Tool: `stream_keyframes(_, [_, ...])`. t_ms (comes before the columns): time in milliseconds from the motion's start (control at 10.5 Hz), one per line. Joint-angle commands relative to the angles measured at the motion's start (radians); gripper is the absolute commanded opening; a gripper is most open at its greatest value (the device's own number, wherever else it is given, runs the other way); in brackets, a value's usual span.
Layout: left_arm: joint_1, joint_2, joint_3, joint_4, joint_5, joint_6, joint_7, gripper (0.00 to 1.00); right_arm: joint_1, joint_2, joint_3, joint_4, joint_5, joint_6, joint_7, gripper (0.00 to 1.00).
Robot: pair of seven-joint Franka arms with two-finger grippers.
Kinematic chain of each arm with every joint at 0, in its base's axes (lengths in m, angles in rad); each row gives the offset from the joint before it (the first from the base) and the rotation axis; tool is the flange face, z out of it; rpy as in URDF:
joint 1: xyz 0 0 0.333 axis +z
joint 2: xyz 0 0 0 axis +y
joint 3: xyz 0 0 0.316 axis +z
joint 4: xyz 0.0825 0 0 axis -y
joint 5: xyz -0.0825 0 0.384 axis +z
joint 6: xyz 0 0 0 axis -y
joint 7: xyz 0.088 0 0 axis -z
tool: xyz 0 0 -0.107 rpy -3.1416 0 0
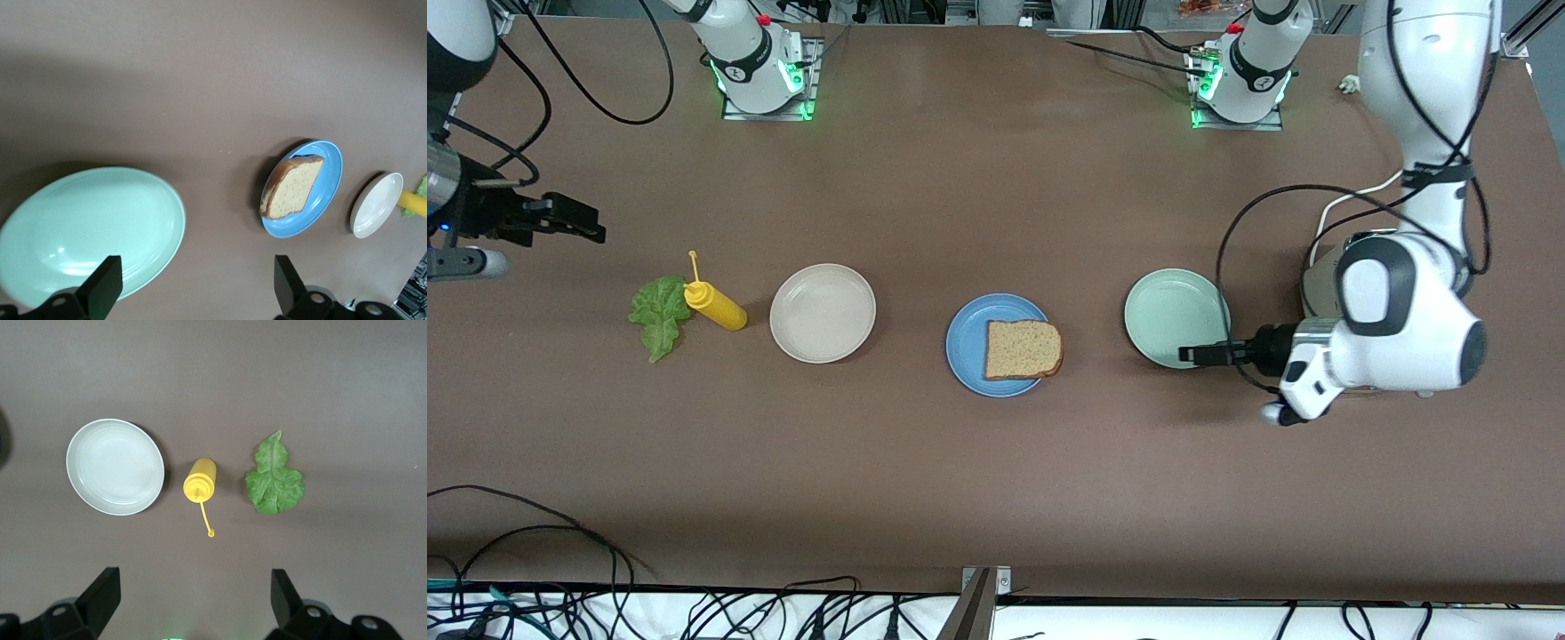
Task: Make sandwich in blue plate with both arms
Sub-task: 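Raise the left gripper back toward the toaster while the right gripper reaches the lettuce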
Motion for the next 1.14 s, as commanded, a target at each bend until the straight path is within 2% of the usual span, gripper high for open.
stream_keyframes(0, [0.017,-0.103,0.017,-0.015,0.213,-0.053,0.025,1.0,-0.02,0.077,-0.025,0.016,-0.061,0.025,-0.146,1.0])
stream_keyframes(475, [0.092,-0.214,0.004,-0.014,0.481,-0.145,0.039,1.0,-0.147,0.296,-0.027,0.014,-0.055,0.167,-0.392,1.0])
stream_keyframes(665, [0.116,-0.263,-0.035,-0.014,0.594,-0.145,0.054,1.0,-0.178,0.381,-0.027,0.014,-0.014,0.188,-0.417,1.0])
stream_keyframes(950, [0.118,-0.326,-0.029,-0.015,0.65,-0.148,0.053,1.0,-0.202,0.49,-0.027,0.012,0.051,0.237,-0.469,1.0])
stream_keyframes(1046, [0.116,-0.355,-0.033,-0.017,0.723,-0.152,0.053,1.0,-0.21,0.519,-0.027,0.012,0.071,0.239,-0.469,1.0])
